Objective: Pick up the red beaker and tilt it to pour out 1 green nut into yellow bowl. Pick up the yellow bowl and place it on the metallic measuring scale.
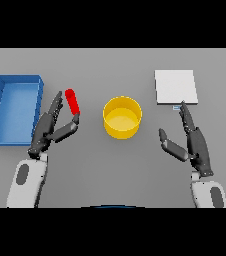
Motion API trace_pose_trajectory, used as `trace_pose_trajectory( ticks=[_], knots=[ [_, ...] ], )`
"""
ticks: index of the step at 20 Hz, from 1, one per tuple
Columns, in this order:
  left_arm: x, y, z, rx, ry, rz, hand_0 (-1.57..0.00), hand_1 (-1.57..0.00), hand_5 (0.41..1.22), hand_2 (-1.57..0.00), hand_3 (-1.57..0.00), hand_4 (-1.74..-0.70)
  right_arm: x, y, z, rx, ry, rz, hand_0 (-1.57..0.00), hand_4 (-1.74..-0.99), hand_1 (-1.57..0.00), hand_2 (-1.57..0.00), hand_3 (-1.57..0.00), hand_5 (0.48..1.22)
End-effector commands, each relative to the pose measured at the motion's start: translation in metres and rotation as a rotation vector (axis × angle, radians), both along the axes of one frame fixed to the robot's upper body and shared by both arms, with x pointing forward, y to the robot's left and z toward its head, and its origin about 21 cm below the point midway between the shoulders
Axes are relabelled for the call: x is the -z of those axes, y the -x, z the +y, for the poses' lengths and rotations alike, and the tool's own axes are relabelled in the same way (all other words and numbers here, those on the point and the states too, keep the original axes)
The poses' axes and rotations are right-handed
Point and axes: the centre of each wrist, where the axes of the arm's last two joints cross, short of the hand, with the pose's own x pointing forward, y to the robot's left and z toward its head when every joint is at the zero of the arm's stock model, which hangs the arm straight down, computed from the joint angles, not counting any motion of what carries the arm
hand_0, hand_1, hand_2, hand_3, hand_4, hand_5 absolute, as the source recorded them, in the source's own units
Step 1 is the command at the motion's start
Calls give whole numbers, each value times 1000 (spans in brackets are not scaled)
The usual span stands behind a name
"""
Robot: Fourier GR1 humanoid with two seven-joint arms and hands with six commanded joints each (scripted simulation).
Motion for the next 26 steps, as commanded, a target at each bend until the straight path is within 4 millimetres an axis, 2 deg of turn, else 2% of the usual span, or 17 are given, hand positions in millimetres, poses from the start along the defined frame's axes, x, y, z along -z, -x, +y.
trace_pose_trajectory(
  ticks=[1, 4, 8, 12, 17, 21, 23, 24, 25, 26],
  knots=[
    [4, -8, -3, 0, -5, 18, 1, 1, 739, 1, 1, -1379, 0, -2, 3, 9, 1, 3, 1, -1308, 1, 1, 1, 679],
    [13, -26, -2, -21, -13, 37, 1, 1, 733, 1, 1, -1369, 2, 2, 2, 9, -12, 12, 1, -1329, 1, 1, 1, 685],
    [27, -40, -6, -21, -1, 56, 1, 1, 717, 1, 1, -1339, -3, 2, -2, 22, -15, -7, 1, -1341, 1, 1, 1, 689],
    [24, -60, -10, -13, -5, 46, 1, 1, 713, 1, 1, -1321, -3, 0, 4, 16, -19, 15, 1, -1336, 1, 1, 1, 688],
    [18, -76, -12, 4, -16, 42, 1, 1, 706, 1, 1, -1313, -3, -2, -4, 21, -20, 11, 1, -1324, 1, 1, 1, 683],
    [21, -84, -15, 20, -6, 29, 1, 1, 725, 1, 1, -1343, -2, 2, 0, 20, -15, 8, 1, -1305, 1, 1, 1, 681],
    [22, -88, -20, 5, 13, 19, 1, 1, 752, -30, -3, -1389, -1, 0, 1, 27, -7, 13, 1, -1295, 1, 1, 1, 683],
    [27, -88, -25, 0, 20, 21, -81, -84, 770, -122, -75, -1416, -1, 2, 0, 23, -3, 3, 1, -1291, 1, 1, 1, 684],
    [24, -91, -28, -17, 37, 28, -253, -276, 795, -307, -220, -1444, 0, 0, -2, 31, -9, 13, 1, -1289, 1, 1, 1, 684],
    [23, -92, -27, -33, 42, 26, -458, -483, 881, -501, -490, -1443, -1, 1, -5, 33, -3, 7, 1, -1286, 1, 1, 1, 685]
  ],
)
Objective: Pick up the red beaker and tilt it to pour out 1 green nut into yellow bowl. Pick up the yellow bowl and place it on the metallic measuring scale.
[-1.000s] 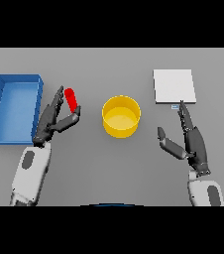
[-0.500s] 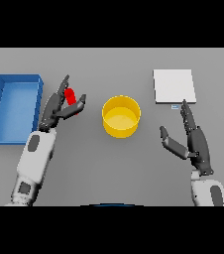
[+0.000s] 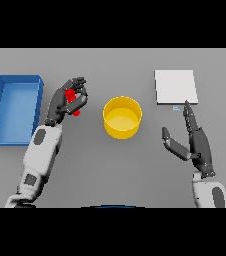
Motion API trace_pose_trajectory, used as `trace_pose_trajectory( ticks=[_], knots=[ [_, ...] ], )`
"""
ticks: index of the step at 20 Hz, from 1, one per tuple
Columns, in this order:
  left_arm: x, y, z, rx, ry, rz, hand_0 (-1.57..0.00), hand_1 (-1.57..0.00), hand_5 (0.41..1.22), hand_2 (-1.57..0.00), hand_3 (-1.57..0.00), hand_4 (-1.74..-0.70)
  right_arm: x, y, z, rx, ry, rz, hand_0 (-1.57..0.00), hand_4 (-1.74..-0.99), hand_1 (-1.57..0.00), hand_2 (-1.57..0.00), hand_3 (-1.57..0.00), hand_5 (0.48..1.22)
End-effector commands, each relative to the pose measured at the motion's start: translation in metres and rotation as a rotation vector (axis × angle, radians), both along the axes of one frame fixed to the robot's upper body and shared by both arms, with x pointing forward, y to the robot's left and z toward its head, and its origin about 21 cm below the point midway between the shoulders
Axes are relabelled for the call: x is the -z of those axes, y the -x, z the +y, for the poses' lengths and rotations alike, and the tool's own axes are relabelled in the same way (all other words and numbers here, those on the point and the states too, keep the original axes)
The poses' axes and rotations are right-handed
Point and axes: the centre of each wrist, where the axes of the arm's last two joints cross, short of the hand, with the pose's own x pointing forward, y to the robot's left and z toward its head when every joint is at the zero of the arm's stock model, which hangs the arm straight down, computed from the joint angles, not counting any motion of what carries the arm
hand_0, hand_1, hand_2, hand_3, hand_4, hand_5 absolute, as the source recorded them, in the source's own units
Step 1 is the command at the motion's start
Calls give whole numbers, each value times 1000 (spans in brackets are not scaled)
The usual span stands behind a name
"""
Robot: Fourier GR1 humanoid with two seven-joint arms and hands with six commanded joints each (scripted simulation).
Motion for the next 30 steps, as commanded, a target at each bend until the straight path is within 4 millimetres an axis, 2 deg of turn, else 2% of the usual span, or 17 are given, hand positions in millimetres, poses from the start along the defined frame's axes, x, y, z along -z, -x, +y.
trace_pose_trajectory(
  ticks=[1, 2, 4, 6, 8, 9, 12, 17, 22, 25, 27, 28, 30],
  knots=[
    [0, -1, -4, -16, -17, 3, -681, -701, 949, -715, -706, -1441, 1, -4, 1, 0, -3, 16, 1, -1285, 1, 1, 1, 683],
    [3, 0, -8, -20, -42, -34, -859, -875, 1003, -886, -879, -1439, -2, -4, 2, -6, -7, -3, 1, -1283, 1, 1, 1, 683],
    [5, -1, -10, -20, -47, -66, -1115, -1125, 1082, -1133, -1128, -1443, -1, -4, 0, 2, -13, 2, 1, -1290, 1, 1, 1, 684],
    [5, -1, -12, -14, -39, -70, -1279, -1286, 1132, -1290, -1288, -1447, 3, -3, 5, -8, -17, 1, 1, -1293, 1, 1, 1, 682],
    [7, 0, -11, -21, -32, -100, -1384, -1388, 1129, -1391, -1390, -1553, -1, -4, 3, -15, -24, -8, 1, -1303, 1, 1, 1, 682],
    [7, 1, -10, -19, -18, -105, -1422, -1425, 1123, -1427, -1426, -1591, 4, -4, 6, -20, -12, -4, 1, -1296, 1, 1, 1, 682],
    [-1, -1, -12, -27, -8, -124, -1495, -1496, 1108, -1497, -1497, -1664, 1, -9, 7, -27, 3, -13, 1, -1274, 1, 1, 1, 674],
    [-38, -9, -12, -29, -69, -214, -1546, -1546, 1097, -1547, -1547, -1716, 3, -6, 10, -20, 25, -32, 1, -1250, 1, 1, 1, 672],
    [-73, -12, -25, 150, -387, -245, -1563, -1563, 1121, -1563, -1563, -1733, -2, -7, 15, -19, 58, -16, 1, -1243, 1, 1, 1, 691],
    [-76, -7, -22, 199, -467, -246, -1563, -1563, 1115, -1563, -1563, -1733, 0, 0, 8, -18, 51, -21, 1, -1243, 1, 1, 1, 700],
    [-76, -3, -19, 220, -490, -254, -1563, -1563, 1113, -1563, -1563, -1733, 1, 3, 11, -18, 50, -12, 1, -1243, 1, 1, 1, 710],
    [-79, -4, -18, 233, -556, -255, -1564, -1565, 1112, -1565, -1565, -1734, 2, 2, 11, -21, 46, -6, 1, -1248, 1, 1, 1, 711],
    [-87, -6, -30, 282, -707, -280, -1567, -1567, 1112, -1567, -1567, -1737, -3, 2, 11, -21, 54, -23, 1, -1254, 1, 1, 1, 717]
  ],
)
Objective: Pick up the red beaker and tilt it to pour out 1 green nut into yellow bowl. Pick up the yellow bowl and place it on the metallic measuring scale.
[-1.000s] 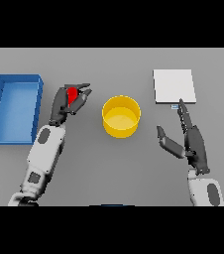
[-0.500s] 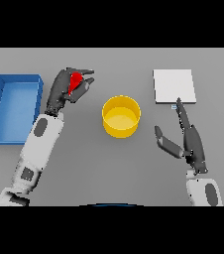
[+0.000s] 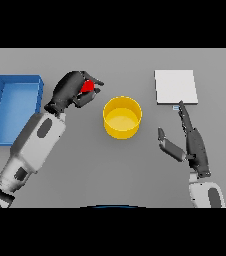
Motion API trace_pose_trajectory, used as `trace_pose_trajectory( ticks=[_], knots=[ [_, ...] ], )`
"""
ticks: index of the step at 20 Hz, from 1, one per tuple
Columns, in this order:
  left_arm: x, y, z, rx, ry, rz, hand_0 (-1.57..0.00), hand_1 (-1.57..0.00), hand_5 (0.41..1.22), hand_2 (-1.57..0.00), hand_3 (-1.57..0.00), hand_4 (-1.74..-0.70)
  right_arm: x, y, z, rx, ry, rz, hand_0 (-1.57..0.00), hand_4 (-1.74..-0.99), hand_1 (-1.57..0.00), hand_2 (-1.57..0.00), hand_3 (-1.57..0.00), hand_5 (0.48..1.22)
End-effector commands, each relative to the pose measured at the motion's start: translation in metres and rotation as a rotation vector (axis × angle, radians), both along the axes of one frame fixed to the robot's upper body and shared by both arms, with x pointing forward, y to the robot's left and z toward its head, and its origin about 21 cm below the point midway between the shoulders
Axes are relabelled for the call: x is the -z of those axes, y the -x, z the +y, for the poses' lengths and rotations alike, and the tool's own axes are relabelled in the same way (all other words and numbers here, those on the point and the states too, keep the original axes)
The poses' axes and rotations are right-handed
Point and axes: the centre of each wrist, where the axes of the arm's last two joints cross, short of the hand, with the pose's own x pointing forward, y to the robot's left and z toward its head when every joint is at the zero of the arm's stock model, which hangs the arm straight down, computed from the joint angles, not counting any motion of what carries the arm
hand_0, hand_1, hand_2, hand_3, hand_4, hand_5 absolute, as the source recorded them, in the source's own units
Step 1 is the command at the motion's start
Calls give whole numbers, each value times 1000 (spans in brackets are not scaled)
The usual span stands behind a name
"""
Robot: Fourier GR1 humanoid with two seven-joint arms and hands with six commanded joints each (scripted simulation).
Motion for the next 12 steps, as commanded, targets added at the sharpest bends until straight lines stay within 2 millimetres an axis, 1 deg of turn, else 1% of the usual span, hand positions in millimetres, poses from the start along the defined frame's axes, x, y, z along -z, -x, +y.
trace_pose_trajectory(
  ticks=[1, 2, 3, 4, 5, 7, 8, 9, 10, 11, 12],
  knots=[
    [-3, -2, -4, 26, -94, -24, -1568, -1568, 1123, -1568, -1568, -1738, -2, 0, -2, 7, -3, -1, 1, -1260, 1, 1, 1, 719],
    [-3, -3, -5, 66, -185, -58, -1568, -1568, 1137, -1568, -1568, -1738, -1, -1, 0, 0, -10, 0, 1, -1266, 1, 1, 1, 720],
    [-5, -6, -9, 76, -267, -79, -1569, -1569, 1134, -1569, -1569, -1739, 2, -1, 0, 0, -10, 14, 1, -1267, 1, 1, 1, 720],
    [-9, -9, -14, 90, -343, -99, -1569, -1569, 1152, -1569, -1569, -1739, 3, 3, 2, -5, -12, 10, 1, -1267, 1, 1, 1, 721],
    [-13, -13, -19, 110, -407, -123, -1570, -1570, 1166, -1570, -1570, -1740, 2, -1, 5, -5, -15, 18, 1, -1269, 1, 1, 1, 722],
    [-22, -16, -28, 168, -524, -154, -1570, -1570, 1186, -1570, -1570, -1740, 2, -1, 0, -5, -15, 12, 1, -1268, 1, 1, 1, 720],
    [-22, -19, -33, 196, -593, -162, -1570, -1570, 1193, -1570, -1570, -1740, 3, -2, 1, -6, -18, 14, 1, -1264, 1, 1, 1, 717],
    [-22, -21, -36, 232, -647, -172, -1570, -1570, 1198, -1570, -1570, -1690, 1, -3, 0, -11, -20, -12, 1, -1261, 1, 1, 1, 715],
    [-26, -22, -41, 262, -712, -184, -1571, -1571, 1203, -1571, -1571, -1647, 3, -3, -1, 1, -15, 7, 1, -1262, 1, 1, 1, 705],
    [-28, -24, -43, 296, -779, -189, -1571, -1571, 1206, -1571, -1571, -1613, 3, -3, 2, 6, -26, 5, 1, -1258, 1, 1, 1, 697],
    [-31, -25, -49, 311, -860, -185, -1571, -1571, 1209, -1571, -1571, -1637, 2, -4, -2, 9, -21, -6, 1, -1253, 1, 1, 1, 688]
  ],
)
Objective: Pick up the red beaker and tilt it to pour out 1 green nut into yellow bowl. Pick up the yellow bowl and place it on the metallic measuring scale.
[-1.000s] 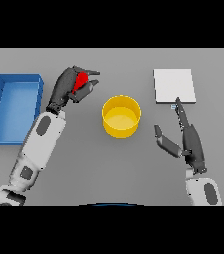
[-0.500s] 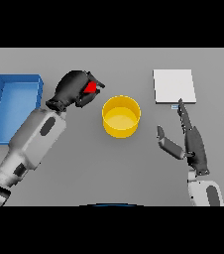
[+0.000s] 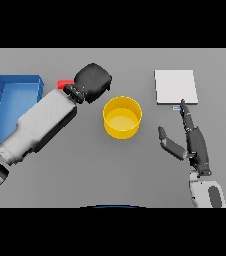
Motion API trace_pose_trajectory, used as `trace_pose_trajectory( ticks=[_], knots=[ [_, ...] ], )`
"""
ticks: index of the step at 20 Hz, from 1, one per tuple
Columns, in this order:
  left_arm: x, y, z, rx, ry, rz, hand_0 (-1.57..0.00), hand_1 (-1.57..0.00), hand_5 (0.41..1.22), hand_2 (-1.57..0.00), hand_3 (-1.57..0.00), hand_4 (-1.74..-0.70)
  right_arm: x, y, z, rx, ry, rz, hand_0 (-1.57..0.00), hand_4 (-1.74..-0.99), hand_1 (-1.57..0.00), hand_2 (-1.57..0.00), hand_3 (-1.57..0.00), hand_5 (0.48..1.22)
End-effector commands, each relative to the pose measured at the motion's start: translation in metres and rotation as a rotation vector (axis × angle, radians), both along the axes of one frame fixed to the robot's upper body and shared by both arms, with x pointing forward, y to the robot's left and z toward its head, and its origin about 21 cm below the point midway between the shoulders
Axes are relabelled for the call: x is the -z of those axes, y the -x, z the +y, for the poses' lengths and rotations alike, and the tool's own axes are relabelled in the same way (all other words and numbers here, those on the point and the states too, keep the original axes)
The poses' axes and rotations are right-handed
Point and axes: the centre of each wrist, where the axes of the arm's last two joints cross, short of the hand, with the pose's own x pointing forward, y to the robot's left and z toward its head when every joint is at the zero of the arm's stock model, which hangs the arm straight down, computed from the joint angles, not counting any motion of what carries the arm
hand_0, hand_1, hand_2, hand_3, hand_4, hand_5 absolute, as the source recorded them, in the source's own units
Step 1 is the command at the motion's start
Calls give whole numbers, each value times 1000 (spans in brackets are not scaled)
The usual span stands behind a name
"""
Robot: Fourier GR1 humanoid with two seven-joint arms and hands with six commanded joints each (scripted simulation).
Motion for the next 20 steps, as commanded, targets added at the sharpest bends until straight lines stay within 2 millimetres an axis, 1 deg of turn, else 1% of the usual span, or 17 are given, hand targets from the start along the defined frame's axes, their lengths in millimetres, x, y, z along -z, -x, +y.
trace_pose_trajectory(
  ticks=[1, 3, 6, 7, 8, 9, 10, 11, 12, 13, 14, 15, 16, 17, 19, 20],
  knots=[
    [0, 0, -4, 18, -57, 6, -1571, -1571, 1212, -1571, -1571, -1656, -1, 1, 1, 6, 4, 9, 1, -1245, 1, 1, 1, 679],
    [-7, -1, -19, 66, -135, -1, -1571, -1571, 1215, -1571, -1571, -1684, 3, 3, 6, 5, -21, 22, 1, -1225, 1, 1, 1, 663],
    [-6, -2, -32, 105, -265, -3, -1571, -1571, 1218, -1571, -1571, -1709, 2, 1, 4, 21, -20, 4, 1, -1198, 1, 1, 1, 650],
    [-10, -4, -36, 110, -311, -18, -1571, -1571, 1219, -1571, -1571, -1715, 5, 1, 5, 20, -5, 11, 1, -1193, 1, 1, 1, 649],
    [-11, -4, -39, 118, -360, -38, -1571, -1571, 1219, -1571, -1571, -1720, 3, -1, 6, 21, 3, 2, 1, -1195, 1, 1, 1, 647],
    [-8, -4, -42, 123, -399, -51, -1571, -1571, 1219, -1571, -1571, -1725, 5, 0, 7, 19, -1, 3, 1, -1193, 1, 1, 1, 648],
    [-13, -5, -44, 136, -442, -65, -1571, -1571, 1220, -1571, -1571, -1728, 4, 0, 9, 18, 2, 2, 1, -1191, 1, 1, 1, 649],
    [-12, -5, -46, 148, -480, -84, -1571, -1571, 1220, -1571, -1571, -1730, 4, 0, 6, 29, 25, 7, 1, -1188, 1, 1, 1, 647],
    [-11, -4, -50, 160, -514, -96, -1571, -1571, 1220, -1571, -1571, -1733, 2, 1, 9, 23, 14, 1, 1, -1183, 1, 1, 1, 643],
    [-9, -4, -49, 189, -545, -107, -1571, -1571, 1220, -1571, -1571, -1734, 3, 1, 9, 30, 7, 3, 1, -1179, 1, 1, 1, 635],
    [-13, -5, -49, 216, -569, -125, -1571, -1571, 1220, -1571, -1571, -1735, -1, -1, 6, 36, 1, -6, 1, -1180, 1, 1, 1, 630],
    [-10, -6, -51, 236, -603, -150, -1571, -1571, 1221, -1571, -1571, -1735, 2, -3, 6, 35, -6, 9, 1, -1179, 1, 1, 1, 627],
    [-10, -6, -54, 256, -647, -186, -1571, -1571, 1221, -1571, -1571, -1735, -1, -2, 5, 35, 4, 2, 1, -1169, 1, 1, 1, 624],
    [-8, -6, -57, 277, -688, -213, -1571, -1571, 1221, -1571, -1571, -1735, -1, 0, 6, 30, 0, -1, 1, -1167, 1, 1, 1, 626],
    [-7, -2, -65, 310, -742, -240, -1571, -1571, 1221, -1571, -1571, -1735, 0, -2, 6, 27, -5, 4, 1, -1165, 1, 1, 1, 626],
    [-8, -3, -67, 316, -775, -264, -1571, -1571, 1221, -1571, -1571, -1734, 4, 1, 7, 29, 9, 9, 1, -1162, 1, 1, 1, 627]
  ],
)
